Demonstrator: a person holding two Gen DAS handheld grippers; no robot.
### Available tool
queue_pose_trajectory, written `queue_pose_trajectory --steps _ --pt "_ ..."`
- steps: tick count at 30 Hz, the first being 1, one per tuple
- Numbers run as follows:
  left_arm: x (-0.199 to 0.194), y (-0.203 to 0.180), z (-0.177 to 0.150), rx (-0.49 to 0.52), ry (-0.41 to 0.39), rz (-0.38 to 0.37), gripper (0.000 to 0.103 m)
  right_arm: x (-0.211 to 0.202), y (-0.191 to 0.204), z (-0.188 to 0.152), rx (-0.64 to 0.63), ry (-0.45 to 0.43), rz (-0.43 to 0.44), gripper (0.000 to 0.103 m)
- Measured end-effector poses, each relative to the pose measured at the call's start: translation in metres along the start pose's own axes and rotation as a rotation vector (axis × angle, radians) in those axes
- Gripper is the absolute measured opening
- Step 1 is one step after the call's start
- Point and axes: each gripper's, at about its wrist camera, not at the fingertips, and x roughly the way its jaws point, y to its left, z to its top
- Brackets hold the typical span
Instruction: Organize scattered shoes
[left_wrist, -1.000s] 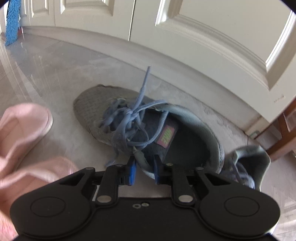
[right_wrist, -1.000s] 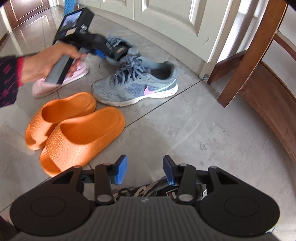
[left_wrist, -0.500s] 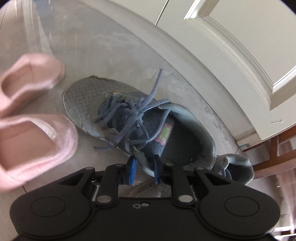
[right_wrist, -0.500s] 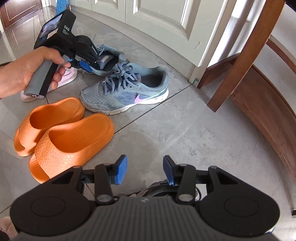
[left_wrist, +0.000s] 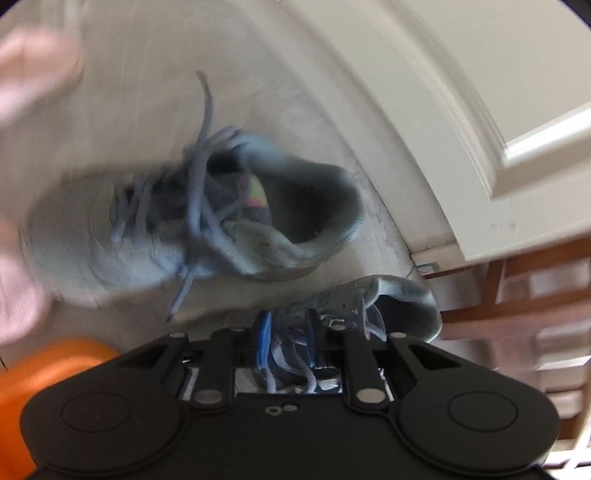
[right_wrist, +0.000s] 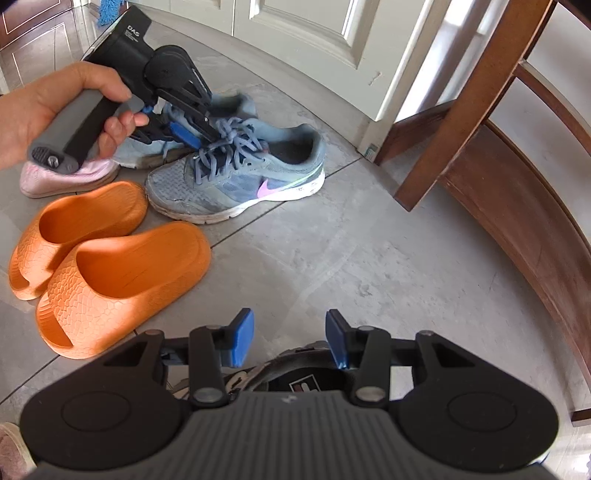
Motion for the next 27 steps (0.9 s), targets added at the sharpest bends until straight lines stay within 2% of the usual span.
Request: queue_pose_trajectory --steps 3,6,8,11,14,15,17,22,27 --pt "-0.011 -0.009 -0.007 0.118 -0.013 -0.001 0.019 -0.003 0.000 -0.003 -0.003 -0.006 0.002 0.047" --pt "-0.026 -0.012 -0.017 0.243 -0.056 0.015 0.026 -0.003 -0.001 -0.006 -0.003 -0.009 0.005 0.047" --pt "-0.039 -0.005 -0.025 0.316 -0.095 0.021 0.031 0.000 -0.002 -0.004 0.006 -0.011 0.015 0.047" --pt "-0.060 0.010 -0.034 0.413 -0.179 0.075 0.037 0.001 0.002 0.000 -0.005 -0.027 0.029 0.047" --pt "-0.076 0.029 -0.042 0.463 -0.243 0.119 0.039 0.003 0.007 0.004 -0.019 -0.037 0.044 0.047" --pt "-0.081 0.037 -0.043 0.466 -0.250 0.127 0.041 0.005 0.010 0.005 -0.026 -0.040 0.053 0.047" --pt "-0.087 0.049 -0.046 0.479 -0.242 0.138 0.051 0.008 0.013 0.007 -0.036 -0.044 0.063 0.047" --pt "-0.080 0.056 -0.045 0.565 -0.236 0.201 0.052 0.015 0.015 0.009 -0.033 -0.030 0.069 0.047" --pt "-0.044 0.040 -0.028 0.624 -0.195 0.211 0.052 0.003 -0.003 -0.002 -0.006 0.014 0.012 0.047"
